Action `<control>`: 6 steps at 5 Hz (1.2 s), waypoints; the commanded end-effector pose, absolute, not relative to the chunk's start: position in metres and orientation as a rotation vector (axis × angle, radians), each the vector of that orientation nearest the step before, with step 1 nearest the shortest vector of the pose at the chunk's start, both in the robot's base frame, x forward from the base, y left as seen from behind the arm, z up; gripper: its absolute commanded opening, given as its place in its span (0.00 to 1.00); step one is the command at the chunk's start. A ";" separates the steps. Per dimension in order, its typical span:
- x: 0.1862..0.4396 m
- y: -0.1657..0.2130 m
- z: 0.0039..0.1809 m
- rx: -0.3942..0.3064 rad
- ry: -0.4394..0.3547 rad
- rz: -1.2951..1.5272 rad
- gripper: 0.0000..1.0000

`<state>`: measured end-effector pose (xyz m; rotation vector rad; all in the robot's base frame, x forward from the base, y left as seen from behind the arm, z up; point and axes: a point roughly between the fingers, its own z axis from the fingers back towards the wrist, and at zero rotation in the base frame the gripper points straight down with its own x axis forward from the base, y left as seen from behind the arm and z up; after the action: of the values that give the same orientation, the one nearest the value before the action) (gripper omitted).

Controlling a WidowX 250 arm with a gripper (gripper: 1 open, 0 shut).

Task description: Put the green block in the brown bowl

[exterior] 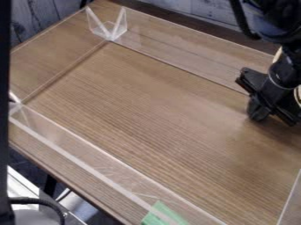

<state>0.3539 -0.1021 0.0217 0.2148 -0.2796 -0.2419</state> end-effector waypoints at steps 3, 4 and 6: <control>0.362 -0.107 0.032 0.169 -0.318 -0.185 1.00; 0.353 -0.110 0.029 0.164 -0.289 -0.184 1.00; 0.358 -0.128 0.024 0.145 -0.259 -0.110 0.00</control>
<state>0.3559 -0.1221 0.0197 0.1615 -0.2426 -0.1205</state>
